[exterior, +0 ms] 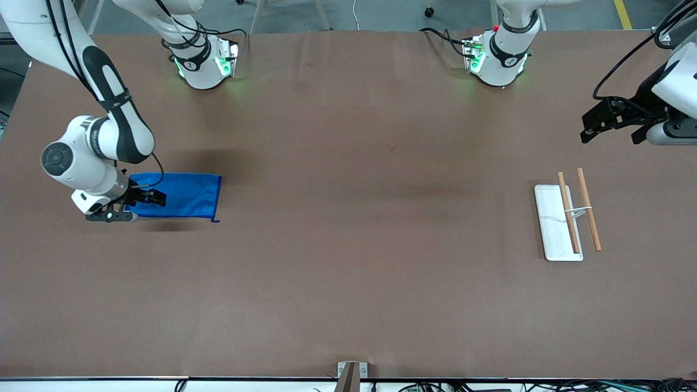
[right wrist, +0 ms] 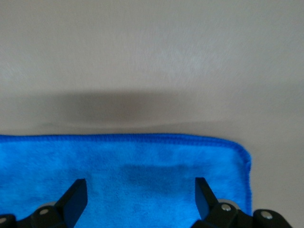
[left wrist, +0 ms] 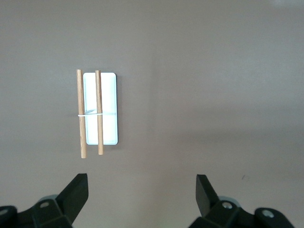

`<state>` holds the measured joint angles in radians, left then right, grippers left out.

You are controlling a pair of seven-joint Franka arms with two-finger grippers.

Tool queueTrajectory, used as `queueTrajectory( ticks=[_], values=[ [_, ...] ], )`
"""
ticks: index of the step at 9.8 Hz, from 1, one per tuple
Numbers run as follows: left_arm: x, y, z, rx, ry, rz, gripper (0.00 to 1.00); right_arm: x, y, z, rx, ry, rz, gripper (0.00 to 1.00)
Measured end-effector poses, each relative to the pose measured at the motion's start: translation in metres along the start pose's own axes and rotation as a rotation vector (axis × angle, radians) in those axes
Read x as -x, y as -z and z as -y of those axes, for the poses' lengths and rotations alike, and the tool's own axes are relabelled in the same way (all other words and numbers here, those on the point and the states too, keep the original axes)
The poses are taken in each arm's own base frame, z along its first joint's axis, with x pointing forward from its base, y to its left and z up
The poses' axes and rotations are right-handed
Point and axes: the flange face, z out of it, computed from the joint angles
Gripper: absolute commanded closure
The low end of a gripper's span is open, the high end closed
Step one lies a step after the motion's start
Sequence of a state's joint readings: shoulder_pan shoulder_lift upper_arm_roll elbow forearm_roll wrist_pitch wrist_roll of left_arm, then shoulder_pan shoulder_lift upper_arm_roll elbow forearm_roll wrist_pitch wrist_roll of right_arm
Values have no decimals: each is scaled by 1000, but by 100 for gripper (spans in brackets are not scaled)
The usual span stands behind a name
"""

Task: Right arm passes towel to left arm to hang
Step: 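Lower the right gripper onto the blue towel's edge and grasp it, then lift the blue towel with the right gripper toward the table's middle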

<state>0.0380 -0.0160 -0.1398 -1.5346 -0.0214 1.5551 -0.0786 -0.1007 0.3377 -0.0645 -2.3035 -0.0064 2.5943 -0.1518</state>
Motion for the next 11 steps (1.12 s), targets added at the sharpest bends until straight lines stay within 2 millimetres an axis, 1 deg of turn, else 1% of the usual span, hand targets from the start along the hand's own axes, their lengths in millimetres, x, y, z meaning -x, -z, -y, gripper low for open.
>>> queueTrajectory(
  ticks=[1,2,3,4,5,6,7,8,9,10,11],
  values=[
    [-1,0,0,0,0,-1,0,4,-4,1,0,1,-1,0],
    [-1,-1,0,1,0,-3,0,8,-11,1,1,3,-5,5],
    [-2,-1,0,1,0,-3,0,13,-19,2,2,4,-8,14],
    [-2,-2,0,1,0,-3,0,17,-23,3,2,4,-8,22],
    [-2,-2,0,1,0,-3,0,18,-24,3,2,6,-9,32],
    [-3,-2,0,1,0,-4,0,18,-24,3,2,8,-10,46],
    [-3,-2,0,1,0,-4,0,18,-24,3,2,10,-10,65],
    [-3,-3,0,1,0,-3,0,18,-24,3,2,11,-10,87],
    [-3,-3,0,1,0,-3,0,17,-22,3,3,12,-15,97],
    [-3,-3,0,1,0,-4,0,17,-21,3,3,12,-17,99],
    [-3,-3,0,1,0,-4,0,17,-21,2,3,11,-18,99]
  ],
)
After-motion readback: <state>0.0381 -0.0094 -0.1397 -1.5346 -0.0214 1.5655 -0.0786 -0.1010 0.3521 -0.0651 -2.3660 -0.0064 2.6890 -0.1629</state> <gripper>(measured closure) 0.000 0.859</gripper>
